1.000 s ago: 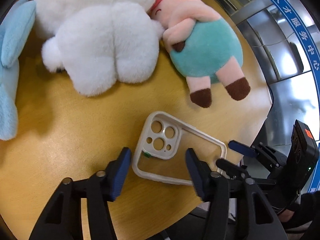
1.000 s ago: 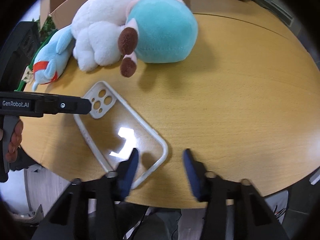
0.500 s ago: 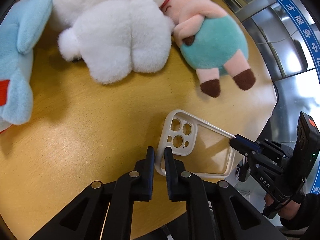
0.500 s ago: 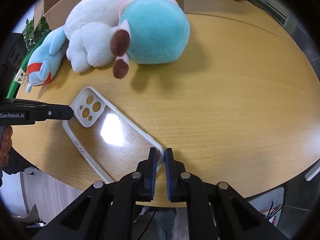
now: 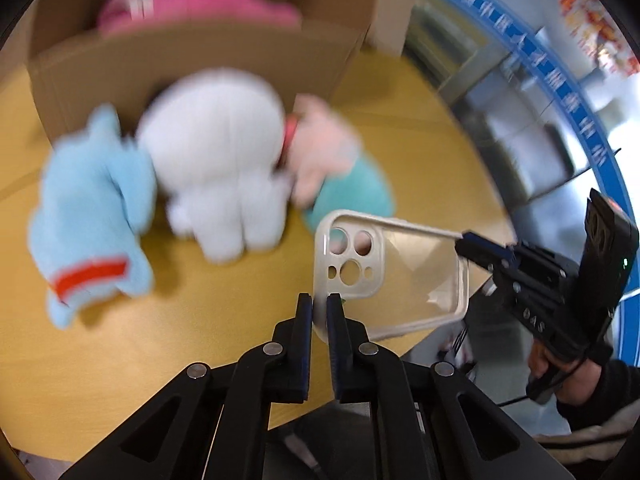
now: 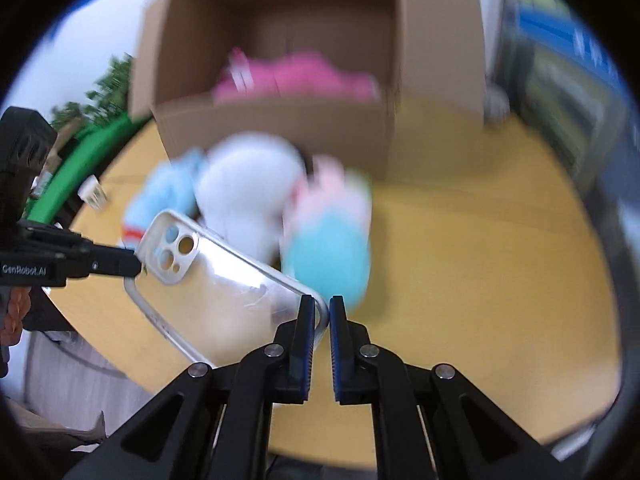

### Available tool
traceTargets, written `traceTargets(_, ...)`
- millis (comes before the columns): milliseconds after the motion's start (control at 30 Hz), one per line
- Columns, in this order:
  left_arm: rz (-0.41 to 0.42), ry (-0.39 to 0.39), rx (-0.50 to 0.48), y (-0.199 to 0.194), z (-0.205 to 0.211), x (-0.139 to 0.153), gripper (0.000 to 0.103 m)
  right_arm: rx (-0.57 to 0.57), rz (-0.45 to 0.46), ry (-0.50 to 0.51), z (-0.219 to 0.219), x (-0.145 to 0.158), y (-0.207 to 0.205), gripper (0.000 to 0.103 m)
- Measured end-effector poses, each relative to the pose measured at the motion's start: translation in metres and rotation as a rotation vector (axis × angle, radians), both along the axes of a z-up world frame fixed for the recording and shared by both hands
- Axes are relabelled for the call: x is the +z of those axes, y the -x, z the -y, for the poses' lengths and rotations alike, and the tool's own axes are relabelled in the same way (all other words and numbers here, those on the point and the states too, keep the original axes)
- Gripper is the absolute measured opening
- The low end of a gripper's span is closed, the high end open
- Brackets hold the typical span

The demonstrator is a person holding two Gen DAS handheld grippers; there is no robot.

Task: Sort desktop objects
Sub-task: 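Carry the phone case with the right tool into the box beside the bear, then open the right tool to release the case and withdraw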

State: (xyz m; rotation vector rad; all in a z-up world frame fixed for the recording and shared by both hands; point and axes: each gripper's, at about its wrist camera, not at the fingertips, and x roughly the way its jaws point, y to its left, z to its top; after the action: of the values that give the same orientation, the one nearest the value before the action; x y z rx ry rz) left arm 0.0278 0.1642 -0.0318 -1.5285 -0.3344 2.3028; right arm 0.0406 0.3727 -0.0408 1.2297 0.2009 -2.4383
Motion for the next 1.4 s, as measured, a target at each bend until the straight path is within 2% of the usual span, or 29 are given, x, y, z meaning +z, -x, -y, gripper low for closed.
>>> traceTargets(133, -0.145, 0.0, 0.093, 0.02, 0.017, 0.074, 0.007, 0.107, -0.205, 0.017, 0.002, 0.084, 0.038, 0.007)
traceTargets(233, -0.254, 0.018, 0.157, 0.049, 0.033, 0.121, 0.006, 0.18, -0.324, 0.02, 0.025, 0.124, 0.079, 0.006)
traceTargets(333, -0.282, 0.036, 0.207, 0.098, 0.053, 0.139, 0.006, 0.222, -0.372, 0.012, 0.052, 0.149, 0.13, 0.006)
traceTargets(433, -0.247, 0.043, 0.239, 0.146, 0.075, 0.135, 0.006, 0.236, -0.328, 0.001, 0.084, 0.153, 0.192, 0.006)
traceTargets(533, -0.179, 0.034, 0.254, 0.202, 0.093, 0.113, 0.006, 0.229, -0.252, -0.027, 0.11, 0.134, 0.245, 0.006)
traceTargets(600, -0.12, 0.028, 0.252, 0.237, 0.104, 0.09, 0.006, 0.21, -0.182, -0.07, 0.131, 0.107, 0.283, 0.006)
traceTargets(767, 0.044, 0.038, 0.216, 0.308, 0.116, 0.011, 0.006, 0.143, 0.008, -0.176, 0.16, 0.025, 0.35, 0.006)
traceTargets(833, 0.121, 0.032, 0.2, 0.327, 0.118, -0.021, 0.006, 0.122, 0.11, -0.219, 0.168, -0.011, 0.374, 0.006)
traceTargets(900, 0.175, 0.032, 0.186, 0.34, 0.119, -0.046, 0.007, 0.107, 0.208, -0.255, 0.168, -0.049, 0.381, 0.006)
traceTargets(967, 0.206, 0.029, 0.173, 0.351, 0.12, -0.063, 0.009, 0.101, 0.25, -0.297, 0.175, -0.068, 0.39, 0.006)
traceTargets(1067, 0.209, 0.024, 0.157, 0.358, 0.119, -0.067, 0.011, 0.082, 0.279, -0.332, 0.182, -0.084, 0.4, 0.008)
traceTargets(1100, 0.209, 0.031, 0.16, 0.358, 0.119, -0.067, 0.014, 0.068, 0.281, -0.325, 0.182, -0.085, 0.402, 0.013)
traceTargets(1133, 0.209, 0.042, 0.166, 0.357, 0.118, -0.066, 0.018, 0.057, 0.281, -0.327, 0.181, -0.084, 0.402, 0.023)
traceTargets(1167, 0.195, 0.055, 0.178, 0.355, 0.118, -0.062, 0.032, 0.052, 0.266, -0.332, 0.18, -0.081, 0.4, 0.053)
traceTargets(1200, 0.175, 0.07, 0.194, 0.351, 0.118, -0.056, 0.05, 0.048, 0.249, -0.338, 0.179, -0.078, 0.398, 0.082)
traceTargets(1267, 0.134, 0.085, 0.223, 0.34, 0.116, -0.041, 0.067, 0.048, 0.203, -0.337, 0.174, -0.065, 0.39, 0.083)
traceTargets(1300, 0.112, 0.084, 0.235, 0.334, 0.115, -0.032, 0.072, 0.045, 0.181, -0.328, 0.171, -0.055, 0.384, 0.084)
traceTargets(1400, 0.039, 0.088, 0.26, 0.313, 0.113, -0.006, 0.078, 0.034, 0.116, -0.297, 0.161, -0.026, 0.364, 0.084)
